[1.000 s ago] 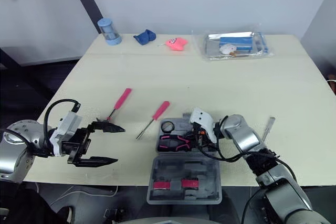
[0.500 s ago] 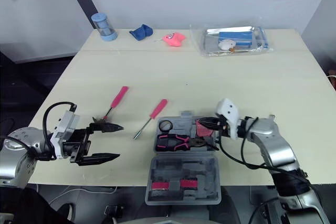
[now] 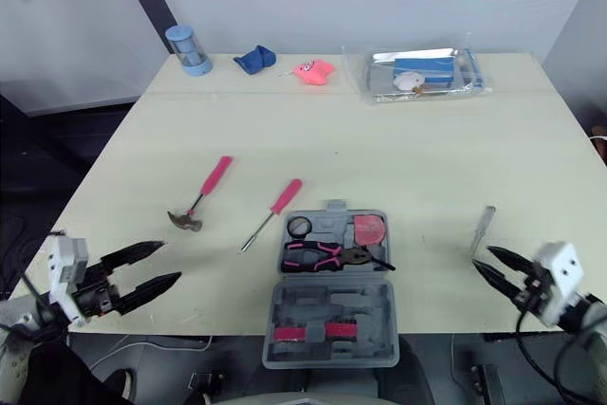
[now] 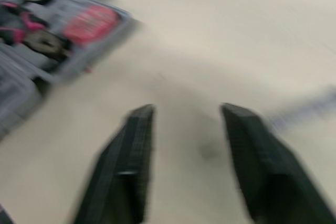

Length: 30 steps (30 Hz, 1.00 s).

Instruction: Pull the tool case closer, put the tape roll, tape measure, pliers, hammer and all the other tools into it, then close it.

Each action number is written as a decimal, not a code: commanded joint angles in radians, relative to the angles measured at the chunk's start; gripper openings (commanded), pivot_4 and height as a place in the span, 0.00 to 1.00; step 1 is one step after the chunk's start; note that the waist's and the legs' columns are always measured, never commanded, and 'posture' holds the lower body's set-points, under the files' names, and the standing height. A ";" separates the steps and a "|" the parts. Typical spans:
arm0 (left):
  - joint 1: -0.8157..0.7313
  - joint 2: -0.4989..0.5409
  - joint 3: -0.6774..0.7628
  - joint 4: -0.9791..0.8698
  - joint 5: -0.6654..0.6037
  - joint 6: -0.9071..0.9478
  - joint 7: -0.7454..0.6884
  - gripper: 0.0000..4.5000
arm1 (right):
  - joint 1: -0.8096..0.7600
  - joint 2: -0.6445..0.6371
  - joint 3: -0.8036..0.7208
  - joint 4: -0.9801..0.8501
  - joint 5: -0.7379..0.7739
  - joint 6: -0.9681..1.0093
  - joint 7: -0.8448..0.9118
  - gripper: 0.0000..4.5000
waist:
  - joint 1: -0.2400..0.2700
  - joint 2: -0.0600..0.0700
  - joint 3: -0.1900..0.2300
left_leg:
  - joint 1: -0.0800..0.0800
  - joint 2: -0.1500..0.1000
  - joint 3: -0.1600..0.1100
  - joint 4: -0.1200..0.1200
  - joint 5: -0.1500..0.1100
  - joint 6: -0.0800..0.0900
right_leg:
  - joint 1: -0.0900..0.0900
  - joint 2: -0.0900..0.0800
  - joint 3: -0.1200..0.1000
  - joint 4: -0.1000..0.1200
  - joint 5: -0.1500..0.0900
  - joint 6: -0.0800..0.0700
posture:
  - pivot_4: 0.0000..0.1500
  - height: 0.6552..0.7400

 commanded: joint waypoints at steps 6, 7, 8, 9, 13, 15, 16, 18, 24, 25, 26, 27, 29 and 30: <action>0.051 0.002 0.089 0.118 0.022 -0.097 -0.015 1.00 | 0.100 -0.006 -0.120 0.141 0.044 -0.112 0.029 0.98 | 0.002 -0.001 0.000 | 0.001 0.000 0.001 0.000 0.000 0.000 | 0.001 0.000 0.000 0.000 0.000 0.000 | 1.00 1.00; 0.050 0.001 0.090 0.124 0.024 -0.103 -0.017 1.00 | 0.102 -0.010 -0.124 0.161 0.042 -0.121 0.030 0.98 | 0.002 -0.001 0.000 | 0.001 0.000 0.001 0.000 0.000 0.000 | 0.001 0.000 0.001 0.000 0.000 0.000 | 1.00 1.00; 0.048 0.001 0.090 0.128 0.026 -0.108 -0.020 1.00 | 0.102 -0.014 -0.124 0.174 0.040 -0.129 0.033 0.98 | 0.002 -0.001 0.000 | 0.001 0.000 0.001 0.000 0.000 0.000 | 0.001 0.000 0.001 -0.001 0.000 0.000 | 1.00 1.00; 0.043 0.001 0.086 0.133 0.031 -0.116 -0.023 1.00 | 0.099 -0.017 -0.122 0.180 0.041 -0.133 0.034 0.98 | 0.002 -0.001 0.000 | 0.001 0.000 0.001 0.000 0.000 0.000 | 0.001 0.000 0.001 -0.001 0.000 0.000 | 1.00 1.00; 0.019 0.003 0.047 0.117 0.046 -0.128 -0.045 1.00 | 0.082 -0.038 -0.098 0.139 0.049 -0.103 0.028 0.98 | 0.000 -0.001 0.000 | 0.001 0.000 0.002 0.000 0.000 0.000 | 0.001 0.000 0.002 0.000 0.000 0.000 | 1.00 1.00; 0.007 0.005 0.017 0.086 0.051 -0.119 -0.064 1.00 | 0.078 -0.053 -0.071 0.088 0.044 -0.073 0.025 0.98 | 0.000 -0.001 0.000 | 0.002 0.000 0.003 0.000 0.000 0.000 | 0.001 0.000 0.002 0.000 0.000 0.000 | 1.00 1.00; -0.006 0.006 -0.007 0.061 0.054 -0.113 -0.073 1.00 | 0.070 -0.062 -0.050 0.050 0.037 -0.053 0.018 0.98 | 0.001 -0.001 -0.001 | 0.002 0.000 0.003 0.000 0.000 0.000 | 0.001 0.000 0.002 0.000 0.000 0.000 | 1.00 1.00; -0.050 0.011 -0.068 0.016 0.073 -0.114 -0.087 1.00 | 0.045 -0.084 0.007 -0.047 0.022 -0.019 0.010 0.98 | 0.002 -0.001 0.000 | 0.001 0.000 0.003 0.000 0.000 0.000 | 0.001 0.000 0.002 0.000 0.000 0.000 | 1.00 1.00; -0.164 0.027 -0.224 -0.025 0.134 -0.118 -0.150 0.83 | -0.036 -0.153 0.169 -0.214 0.012 0.072 0.034 0.94 | 0.003 -0.001 -0.001 | 0.001 0.000 0.002 0.002 0.001 -0.001 | 0.002 0.000 0.002 0.001 0.001 0.001 | 1.00 1.00; -0.182 0.029 -0.248 -0.025 0.142 -0.118 -0.161 0.76 | -0.054 -0.161 0.193 -0.224 0.015 0.089 0.038 0.88 | 0.003 -0.001 -0.001 | 0.001 0.000 0.002 0.002 0.001 -0.001 | 0.001 0.000 0.002 0.001 0.001 0.001 | 1.00 1.00; -0.202 0.030 -0.273 -0.022 0.151 -0.119 -0.174 0.65 | -0.072 -0.172 0.223 -0.230 0.011 0.102 0.050 0.80 | 0.003 -0.001 -0.001 | 0.001 0.000 0.002 0.002 0.001 -0.001 | 0.001 0.000 0.002 0.001 0.001 0.001 | 1.00 1.00; -0.221 0.031 -0.295 -0.018 0.158 -0.120 -0.185 0.55 | -0.089 -0.183 0.251 -0.231 0.002 0.107 0.059 0.70 | 0.003 -0.001 -0.001 | 0.000 0.000 0.002 0.002 0.001 -0.001 | 0.001 0.000 0.002 0.001 0.001 0.001 | 1.00 1.00; -0.254 0.030 -0.328 -0.006 0.169 -0.120 -0.197 0.34 | -0.122 -0.195 0.297 -0.221 -0.020 0.104 0.072 0.48 | 0.003 -0.001 -0.001 | 0.000 0.000 0.002 0.002 0.001 -0.001 | 0.001 0.000 0.001 0.001 0.001 0.001 | 1.00 1.00; -0.276 0.028 -0.350 0.003 0.179 -0.121 -0.207 0.23 | -0.149 -0.199 0.330 -0.211 -0.039 0.097 0.080 0.36 | 0.002 -0.001 -0.001 | 0.000 0.000 0.002 0.002 0.001 -0.001 | 0.001 0.000 0.001 0.001 0.001 0.001 | 1.00 1.00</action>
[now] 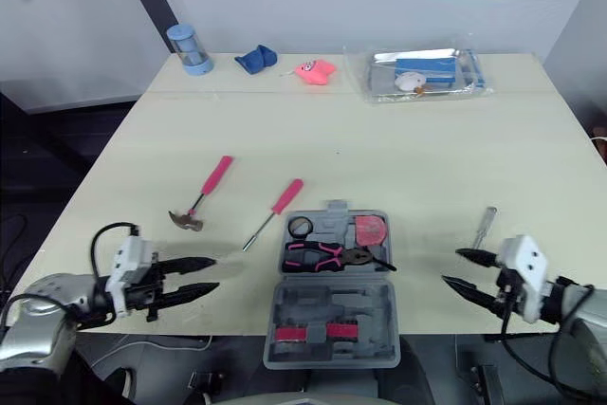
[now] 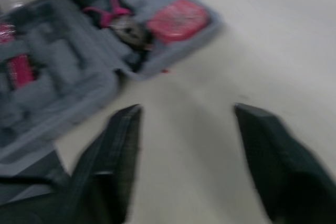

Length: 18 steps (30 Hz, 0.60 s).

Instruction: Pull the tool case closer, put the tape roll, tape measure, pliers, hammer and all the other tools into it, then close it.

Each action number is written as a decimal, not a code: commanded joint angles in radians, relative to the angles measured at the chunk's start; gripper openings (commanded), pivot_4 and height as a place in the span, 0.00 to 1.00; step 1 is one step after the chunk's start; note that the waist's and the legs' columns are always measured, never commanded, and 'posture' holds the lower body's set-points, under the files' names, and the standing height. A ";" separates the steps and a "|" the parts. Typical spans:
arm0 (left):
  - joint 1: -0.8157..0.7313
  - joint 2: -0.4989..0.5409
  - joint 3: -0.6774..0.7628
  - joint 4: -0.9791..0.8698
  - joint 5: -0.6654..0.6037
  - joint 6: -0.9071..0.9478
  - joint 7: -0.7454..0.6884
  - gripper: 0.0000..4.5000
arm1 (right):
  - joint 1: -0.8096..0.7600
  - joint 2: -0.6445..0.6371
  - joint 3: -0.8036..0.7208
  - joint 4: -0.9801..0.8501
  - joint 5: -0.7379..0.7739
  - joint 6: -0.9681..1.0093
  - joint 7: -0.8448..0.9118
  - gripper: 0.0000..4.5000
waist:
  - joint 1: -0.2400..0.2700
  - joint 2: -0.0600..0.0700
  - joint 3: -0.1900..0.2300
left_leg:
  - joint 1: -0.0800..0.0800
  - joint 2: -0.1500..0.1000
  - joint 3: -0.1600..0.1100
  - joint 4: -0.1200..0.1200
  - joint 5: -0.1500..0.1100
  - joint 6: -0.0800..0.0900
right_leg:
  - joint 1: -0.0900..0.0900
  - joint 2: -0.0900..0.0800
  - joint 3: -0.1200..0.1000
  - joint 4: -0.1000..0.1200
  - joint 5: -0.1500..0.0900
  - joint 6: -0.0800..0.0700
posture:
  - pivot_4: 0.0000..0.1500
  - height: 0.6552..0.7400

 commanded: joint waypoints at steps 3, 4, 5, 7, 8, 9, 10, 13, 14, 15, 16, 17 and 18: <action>-0.107 0.000 -0.107 0.033 0.047 -0.009 -0.065 0.00 | -0.130 -0.022 0.142 0.027 -0.079 -0.012 0.042 0.03 | -0.001 0.000 0.000 | 0.000 0.000 0.000 0.001 0.000 0.000 | 0.000 0.000 0.000 0.000 0.000 0.000 | 1.00 1.00; -0.125 -0.004 -0.125 0.038 0.054 -0.007 -0.071 0.00 | -0.153 -0.022 0.169 0.037 -0.096 -0.017 0.048 0.03 | -0.001 0.000 0.000 | 0.000 0.000 0.000 0.001 0.000 0.000 | 0.000 0.000 0.000 0.001 0.000 0.000 | 1.00 1.00; -0.139 -0.006 -0.141 0.044 0.060 -0.008 -0.077 0.00 | -0.171 -0.023 0.192 0.047 -0.113 -0.025 0.054 0.03 | -0.001 0.000 0.000 | 0.000 0.000 0.000 0.002 0.000 0.000 | 0.000 0.000 0.000 0.001 0.000 0.000 | 1.00 1.00; -0.158 -0.007 -0.171 0.047 0.072 -0.010 -0.090 0.00 | -0.204 -0.024 0.231 0.076 -0.149 -0.038 0.055 0.03 | -0.001 0.000 0.000 | 0.000 0.000 0.000 0.002 0.000 0.000 | 0.000 0.000 0.000 0.001 0.000 0.000 | 1.00 1.00; -0.168 -0.009 -0.187 0.048 0.082 -0.011 -0.091 0.00 | -0.222 -0.024 0.252 0.096 -0.168 -0.049 0.058 0.03 | -0.001 0.000 0.000 | -0.001 0.000 0.000 0.002 0.000 0.000 | 0.000 0.000 0.000 0.001 0.000 0.000 | 1.00 1.00; -0.174 -0.010 -0.197 0.048 0.088 -0.012 -0.091 0.00 | -0.234 -0.025 0.266 0.110 -0.181 -0.057 0.060 0.03 | -0.001 0.000 0.000 | -0.001 0.000 0.000 0.002 0.000 0.000 | 0.000 0.000 -0.001 0.001 0.000 0.000 | 1.00 1.00; -0.178 -0.012 -0.205 0.048 0.092 -0.012 -0.091 0.00 | -0.244 -0.024 0.278 0.123 -0.192 -0.066 0.062 0.03 | -0.001 0.000 0.000 | -0.001 0.000 -0.001 0.002 0.000 0.000 | 0.000 0.000 -0.001 0.000 0.000 0.000 | 1.00 1.00; -0.202 -0.023 -0.243 0.049 0.121 -0.004 -0.077 0.00 | -0.293 -0.018 0.339 0.167 -0.247 -0.080 0.069 0.03 | -0.001 0.000 0.000 | -0.001 0.000 -0.001 0.003 0.000 0.000 | 0.000 0.000 -0.001 0.001 0.000 0.000 | 1.00 1.00; -0.208 -0.026 -0.255 0.050 0.130 -0.002 -0.074 0.00 | -0.307 -0.017 0.358 0.180 -0.263 -0.080 0.071 0.03 | -0.001 0.000 0.000 | -0.001 0.000 -0.001 0.003 0.000 0.000 | 0.000 0.000 -0.001 0.001 0.000 0.000 | 1.00 1.00; -0.212 -0.031 -0.264 0.053 0.137 -0.002 -0.069 0.00 | -0.318 -0.017 0.371 0.189 -0.274 -0.082 0.073 0.03 | -0.001 0.000 0.000 | -0.001 0.000 -0.001 0.003 0.000 0.000 | 0.000 0.000 -0.001 0.002 0.000 0.000 | 1.00 1.00; -0.219 -0.038 -0.272 0.058 0.145 -0.004 -0.060 0.00 | -0.329 -0.015 0.382 0.200 -0.284 -0.086 0.071 0.03 | -0.001 0.000 0.000 | -0.001 0.000 -0.001 0.003 0.000 0.000 | 0.000 0.000 -0.001 0.002 0.000 0.000 | 1.00 1.00; -0.224 -0.044 -0.281 0.061 0.152 -0.005 -0.052 0.00 | -0.339 -0.011 0.390 0.210 -0.291 -0.091 0.069 0.03 | -0.001 0.000 0.000 | -0.001 0.000 -0.001 0.004 0.000 0.000 | 0.000 0.000 -0.001 0.002 0.000 0.000 | 1.00 1.00; -0.228 -0.049 -0.289 0.065 0.163 -0.005 -0.045 0.00 | -0.348 -0.009 0.398 0.216 -0.293 -0.088 0.070 0.03 | -0.001 0.000 0.000 | -0.001 0.000 -0.001 0.004 0.000 0.000 | 0.000 0.000 -0.001 0.002 0.000 0.000 | 1.00 1.00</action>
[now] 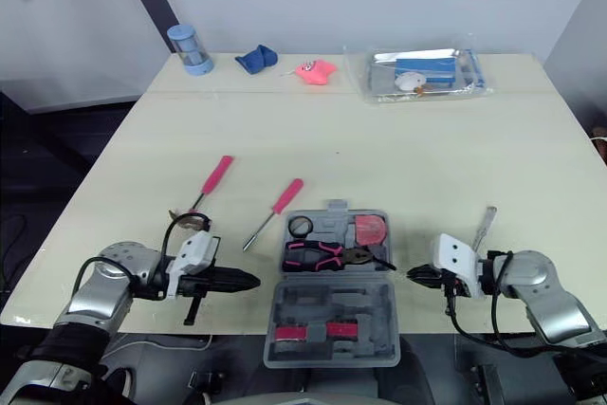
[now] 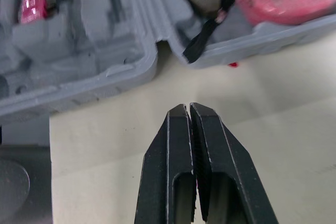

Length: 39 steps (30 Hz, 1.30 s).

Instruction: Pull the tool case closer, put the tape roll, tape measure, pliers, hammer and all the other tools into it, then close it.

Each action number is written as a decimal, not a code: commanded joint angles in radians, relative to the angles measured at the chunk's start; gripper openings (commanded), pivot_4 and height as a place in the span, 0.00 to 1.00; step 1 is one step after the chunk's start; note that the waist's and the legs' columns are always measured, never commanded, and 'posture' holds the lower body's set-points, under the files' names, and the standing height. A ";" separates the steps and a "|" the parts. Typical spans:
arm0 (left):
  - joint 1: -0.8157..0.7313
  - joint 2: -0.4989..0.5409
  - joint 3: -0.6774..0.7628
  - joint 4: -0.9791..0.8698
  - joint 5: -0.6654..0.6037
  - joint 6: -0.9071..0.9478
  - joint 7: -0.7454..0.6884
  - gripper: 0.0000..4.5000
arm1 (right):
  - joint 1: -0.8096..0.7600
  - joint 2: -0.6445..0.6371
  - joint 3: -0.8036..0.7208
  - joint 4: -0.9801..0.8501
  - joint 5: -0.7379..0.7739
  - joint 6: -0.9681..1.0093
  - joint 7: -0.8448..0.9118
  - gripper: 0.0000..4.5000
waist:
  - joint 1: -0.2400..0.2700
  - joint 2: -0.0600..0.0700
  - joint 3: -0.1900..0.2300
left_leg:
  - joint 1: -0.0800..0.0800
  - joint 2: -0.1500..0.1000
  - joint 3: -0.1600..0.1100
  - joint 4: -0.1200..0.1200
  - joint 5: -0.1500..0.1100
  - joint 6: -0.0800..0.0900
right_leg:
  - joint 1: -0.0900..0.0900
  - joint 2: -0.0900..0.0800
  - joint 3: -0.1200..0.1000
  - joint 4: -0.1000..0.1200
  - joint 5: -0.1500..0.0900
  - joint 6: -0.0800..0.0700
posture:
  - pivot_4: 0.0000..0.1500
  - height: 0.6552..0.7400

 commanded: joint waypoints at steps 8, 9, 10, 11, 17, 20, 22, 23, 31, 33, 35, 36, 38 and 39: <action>-0.057 -0.037 -0.049 0.097 0.091 -0.056 0.073 0.00 | -0.056 0.031 0.046 0.020 -0.025 -0.013 0.010 0.03 | 0.000 0.000 0.000 | 0.000 0.000 -0.001 0.001 0.000 0.000 | 0.000 0.000 -0.001 0.001 0.000 0.000 | 1.00 1.00; -0.062 -0.040 -0.050 0.106 0.096 -0.063 0.077 0.00 | -0.058 0.033 0.048 0.020 -0.026 -0.014 0.010 0.03 | 0.000 0.000 0.000 | 0.000 0.000 -0.001 0.001 0.000 0.000 | 0.000 0.000 -0.001 0.001 0.000 0.000 | 1.00 1.00; -0.067 -0.042 -0.052 0.115 0.100 -0.069 0.080 0.00 | -0.060 0.035 0.050 0.020 -0.027 -0.014 0.010 0.03 | 0.000 0.000 0.000 | 0.000 0.000 -0.001 0.001 0.000 0.000 | 0.000 0.000 -0.001 0.001 0.000 0.000 | 1.00 1.00; -0.069 -0.044 -0.054 0.121 0.102 -0.073 0.081 0.00 | -0.061 0.037 0.052 0.019 -0.027 -0.012 0.009 0.03 | 0.000 0.000 0.000 | -0.001 0.000 -0.001 0.001 0.000 0.000 | 0.000 0.000 -0.001 0.001 0.000 0.000 | 1.00 1.00; -0.079 -0.065 -0.068 0.154 0.115 -0.097 0.085 0.00 | -0.074 0.053 0.059 0.019 -0.029 -0.007 0.005 0.03 | 0.000 0.000 0.000 | -0.001 0.000 -0.002 0.002 0.000 0.000 | 0.000 0.000 -0.001 0.001 0.000 0.000 | 1.00 1.00; -0.084 -0.084 -0.078 0.155 0.115 -0.096 0.082 0.00 | -0.077 0.056 0.062 0.019 -0.029 -0.006 0.003 0.03 | 0.001 0.000 0.000 | -0.001 0.000 -0.002 0.002 0.000 0.000 | 0.000 0.000 -0.001 0.001 0.000 0.000 | 1.00 1.00; -0.087 -0.093 -0.084 0.154 0.118 -0.094 0.081 0.00 | -0.078 0.057 0.063 0.019 -0.029 -0.005 0.003 0.03 | 0.002 0.000 0.000 | -0.001 0.000 -0.002 0.003 0.000 0.000 | 0.000 0.000 -0.001 0.001 0.000 0.000 | 1.00 1.00; -0.088 -0.096 -0.085 0.154 0.120 -0.094 0.081 0.00 | -0.078 0.057 0.063 0.019 -0.029 -0.005 0.003 0.03 | 0.002 0.000 0.000 | -0.001 -0.001 -0.002 0.003 0.000 0.000 | 0.000 0.000 -0.002 0.001 0.000 0.001 | 1.00 1.00; -0.107 -0.152 -0.096 0.143 0.111 -0.058 0.100 0.00 | -0.083 0.063 0.063 0.020 -0.028 -0.003 -0.002 0.03 | 0.002 0.000 0.000 | -0.002 -0.001 -0.002 0.004 0.000 0.000 | 0.001 0.000 -0.002 0.001 0.001 0.001 | 1.00 1.00; -0.106 -0.157 -0.100 0.133 0.109 -0.050 0.100 0.00 | -0.085 0.064 0.062 0.021 -0.028 -0.002 -0.003 0.03 | 0.002 0.000 0.000 | -0.002 -0.001 -0.003 0.004 0.000 0.000 | 0.001 0.000 -0.002 0.001 0.001 0.001 | 1.00 1.00; -0.104 -0.161 -0.102 0.120 0.106 -0.042 0.101 0.00 | -0.085 0.065 0.062 0.021 -0.028 -0.002 -0.003 0.03 | 0.003 0.000 0.000 | -0.002 -0.001 -0.003 0.005 0.000 0.000 | 0.001 0.000 -0.002 0.001 0.001 0.001 | 1.00 1.00; -0.103 -0.164 -0.100 0.113 0.101 -0.034 0.102 0.00 | -0.085 0.066 0.062 0.020 -0.028 -0.002 -0.004 0.03 | 0.003 0.000 0.000 | -0.002 -0.001 -0.003 0.005 0.000 0.000 | 0.001 0.000 -0.002 0.001 0.001 0.001 | 1.00 1.00; -0.103 -0.169 -0.097 0.102 0.097 -0.021 0.108 0.00 | -0.085 0.068 0.062 0.020 -0.027 -0.001 -0.004 0.03 | 0.003 0.000 0.000 | -0.002 -0.001 -0.003 0.005 0.000 0.000 | 0.001 0.000 -0.002 0.001 0.001 0.001 | 1.00 1.00; -0.104 -0.168 -0.096 0.098 0.097 -0.016 0.111 0.00 | -0.085 0.069 0.062 0.019 -0.026 0.000 -0.004 0.03 | 0.002 0.000 0.000 | -0.002 -0.001 -0.003 0.005 0.000 0.000 | 0.001 0.000 -0.002 0.001 0.001 0.001 | 1.00 1.00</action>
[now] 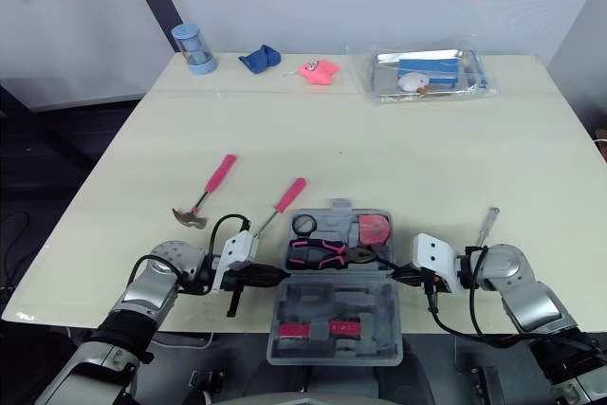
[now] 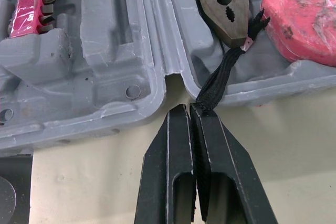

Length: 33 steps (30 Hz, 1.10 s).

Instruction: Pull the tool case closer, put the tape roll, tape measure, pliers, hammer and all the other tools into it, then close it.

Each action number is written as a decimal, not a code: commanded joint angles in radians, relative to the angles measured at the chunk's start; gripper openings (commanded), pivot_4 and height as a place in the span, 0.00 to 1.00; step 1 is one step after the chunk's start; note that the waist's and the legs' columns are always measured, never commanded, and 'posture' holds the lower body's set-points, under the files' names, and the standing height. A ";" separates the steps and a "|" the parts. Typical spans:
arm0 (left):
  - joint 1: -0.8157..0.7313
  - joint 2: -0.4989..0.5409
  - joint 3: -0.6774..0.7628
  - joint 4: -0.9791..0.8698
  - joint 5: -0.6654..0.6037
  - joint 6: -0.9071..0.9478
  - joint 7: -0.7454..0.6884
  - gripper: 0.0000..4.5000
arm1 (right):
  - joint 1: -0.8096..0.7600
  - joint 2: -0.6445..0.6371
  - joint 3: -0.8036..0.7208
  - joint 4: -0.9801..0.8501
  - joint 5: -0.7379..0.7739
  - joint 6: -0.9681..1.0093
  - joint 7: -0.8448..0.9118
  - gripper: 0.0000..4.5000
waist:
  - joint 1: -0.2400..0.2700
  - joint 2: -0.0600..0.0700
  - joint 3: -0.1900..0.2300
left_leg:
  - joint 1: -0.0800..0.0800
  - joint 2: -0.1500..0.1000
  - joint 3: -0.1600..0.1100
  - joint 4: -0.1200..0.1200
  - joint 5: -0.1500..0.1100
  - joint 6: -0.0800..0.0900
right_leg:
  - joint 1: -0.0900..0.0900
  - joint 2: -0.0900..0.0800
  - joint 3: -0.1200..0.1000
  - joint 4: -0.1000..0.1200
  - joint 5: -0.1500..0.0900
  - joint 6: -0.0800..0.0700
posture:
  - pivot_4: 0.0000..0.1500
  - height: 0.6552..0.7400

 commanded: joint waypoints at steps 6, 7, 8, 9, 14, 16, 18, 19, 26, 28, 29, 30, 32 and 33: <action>-0.024 -0.015 0.017 -0.073 -0.032 0.097 0.045 0.00 | -0.030 0.025 -0.017 -0.005 0.017 0.010 -0.017 0.03 | -0.001 0.000 0.000 | 0.000 0.000 0.000 0.000 0.000 0.000 | 0.000 0.000 0.000 0.000 0.000 0.000 | 1.00 1.00; -0.034 -0.012 0.020 -0.066 -0.028 0.104 0.052 0.00 | -0.035 0.027 -0.017 0.000 0.015 0.013 -0.021 0.03 | -0.001 0.000 0.000 | 0.000 0.000 0.000 0.000 0.000 0.000 | 0.000 0.000 0.000 0.000 0.000 0.000 | 1.00 1.00; -0.041 -0.009 0.021 -0.060 -0.023 0.107 0.057 0.00 | -0.039 0.028 -0.017 0.004 0.013 0.014 -0.023 0.03 | -0.001 0.000 0.000 | 0.000 0.000 0.000 0.000 0.000 0.000 | 0.000 0.000 0.000 0.000 0.000 0.000 | 1.00 1.00; -0.051 -0.005 0.020 -0.050 -0.015 0.109 0.062 0.00 | -0.045 0.031 -0.017 0.009 0.012 0.016 -0.025 0.03 | -0.001 0.000 0.000 | 0.000 0.000 -0.001 0.000 0.000 0.000 | 0.000 0.000 0.000 0.000 0.000 0.000 | 1.00 1.00; -0.073 0.007 0.014 -0.033 -0.001 0.119 0.082 0.00 | -0.073 0.040 -0.016 0.042 0.003 0.015 -0.039 0.03 | -0.004 0.000 0.000 | 0.000 0.000 -0.001 0.001 0.000 0.000 | 0.000 0.000 0.000 0.000 0.000 0.000 | 1.00 1.00; -0.078 0.008 0.013 -0.041 0.003 0.135 0.098 0.00 | -0.088 0.045 -0.017 0.057 -0.003 0.014 -0.045 0.03 | -0.004 0.000 0.000 | 0.000 0.000 -0.001 0.001 0.000 0.000 | 0.000 0.000 0.000 0.000 0.000 0.000 | 1.00 1.00; -0.082 0.007 0.011 -0.046 0.004 0.148 0.108 0.00 | -0.099 0.050 -0.017 0.068 -0.009 0.010 -0.052 0.03 | -0.004 0.000 0.000 | 0.000 0.000 -0.001 0.001 0.000 0.000 | 0.000 0.000 0.000 0.001 0.000 0.000 | 1.00 1.00; -0.084 0.007 0.009 -0.048 0.008 0.154 0.115 0.00 | -0.105 0.055 -0.017 0.076 -0.013 0.005 -0.058 0.03 | -0.004 0.000 0.000 | 0.000 0.000 -0.001 0.001 0.000 0.000 | 0.000 0.000 0.000 0.001 0.000 0.000 | 1.00 1.00; -0.097 0.002 0.004 -0.056 0.021 0.186 0.153 0.00 | -0.133 0.078 -0.013 0.115 -0.032 -0.007 -0.080 0.03 | -0.004 0.000 0.000 | 0.000 0.000 -0.001 0.001 0.000 0.000 | 0.000 0.000 0.000 0.001 0.000 0.000 | 1.00 1.00; -0.098 0.001 0.002 -0.064 0.023 0.197 0.164 0.00 | -0.141 0.085 -0.014 0.127 -0.038 -0.010 -0.086 0.03 | -0.004 0.000 0.000 | 0.000 0.000 -0.001 0.001 0.000 0.000 | 0.000 0.000 0.000 0.001 0.000 0.000 | 1.00 1.00; -0.100 0.001 0.001 -0.072 0.025 0.207 0.173 0.00 | -0.145 0.088 -0.014 0.132 -0.040 -0.012 -0.089 0.03 | -0.004 0.000 0.000 | 0.000 0.000 -0.001 0.001 0.000 0.000 | 0.000 0.000 0.000 0.001 0.000 0.000 | 1.00 1.00; -0.103 0.000 0.000 -0.080 0.028 0.216 0.181 0.00 | -0.147 0.090 -0.015 0.136 -0.042 -0.014 -0.091 0.03 | -0.004 0.000 0.000 | 0.000 0.000 -0.001 0.001 0.000 0.000 | 0.000 0.000 0.000 0.001 0.000 0.000 | 1.00 1.00; -0.112 0.000 -0.001 -0.092 0.031 0.235 0.196 0.00 | -0.152 0.092 -0.016 0.143 -0.045 -0.016 -0.094 0.03 | -0.004 0.000 0.000 | 0.000 0.000 -0.001 0.001 0.000 0.000 | 0.000 0.000 0.000 0.001 0.000 0.000 | 1.00 1.00; -0.117 -0.001 -0.001 -0.097 0.033 0.244 0.205 0.00 | -0.153 0.093 -0.015 0.146 -0.046 -0.017 -0.095 0.03 | -0.003 0.000 0.000 | 0.000 0.000 -0.001 0.001 0.000 0.000 | 0.000 0.000 0.000 0.001 0.000 0.000 | 1.00 1.00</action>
